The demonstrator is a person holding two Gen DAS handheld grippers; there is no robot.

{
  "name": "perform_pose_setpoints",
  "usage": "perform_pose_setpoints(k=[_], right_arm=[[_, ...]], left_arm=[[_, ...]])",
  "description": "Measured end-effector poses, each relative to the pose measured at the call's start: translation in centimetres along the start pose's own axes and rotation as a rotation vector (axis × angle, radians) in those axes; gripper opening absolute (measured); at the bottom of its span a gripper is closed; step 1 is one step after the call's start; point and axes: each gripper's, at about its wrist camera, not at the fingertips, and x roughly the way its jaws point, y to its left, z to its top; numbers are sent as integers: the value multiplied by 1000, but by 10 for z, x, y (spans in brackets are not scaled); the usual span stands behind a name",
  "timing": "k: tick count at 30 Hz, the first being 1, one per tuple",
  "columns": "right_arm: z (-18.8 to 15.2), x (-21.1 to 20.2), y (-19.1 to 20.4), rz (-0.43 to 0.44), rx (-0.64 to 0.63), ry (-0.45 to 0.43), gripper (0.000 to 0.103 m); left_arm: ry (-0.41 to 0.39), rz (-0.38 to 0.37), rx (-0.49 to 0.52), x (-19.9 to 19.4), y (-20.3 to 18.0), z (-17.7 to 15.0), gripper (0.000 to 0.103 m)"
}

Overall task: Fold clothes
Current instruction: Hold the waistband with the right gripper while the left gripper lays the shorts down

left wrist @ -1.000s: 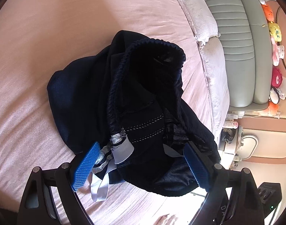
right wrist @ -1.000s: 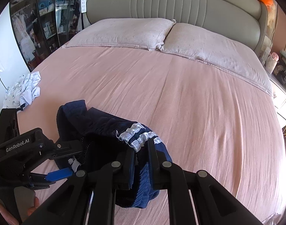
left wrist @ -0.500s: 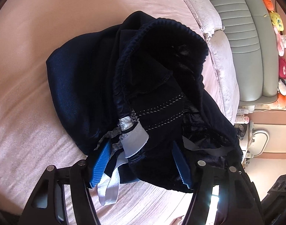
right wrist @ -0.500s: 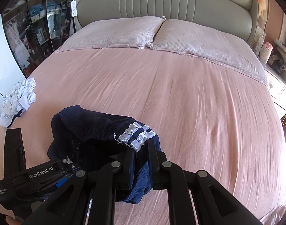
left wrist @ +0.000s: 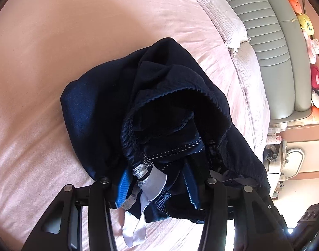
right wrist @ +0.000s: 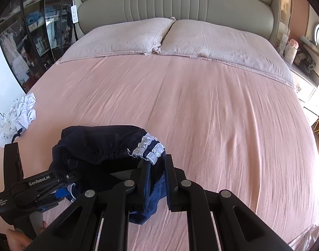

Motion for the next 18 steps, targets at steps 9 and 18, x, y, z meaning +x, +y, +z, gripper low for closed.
perform_pose_setpoints(k=[9, 18], right_arm=[[-11, 9, 1, 2, -6, 40, 9], [-35, 18, -3, -14, 5, 98, 9]], left_arm=[[-87, 89, 157, -18, -12, 18, 15], [-171, 124, 400, -34, -39, 23, 15]])
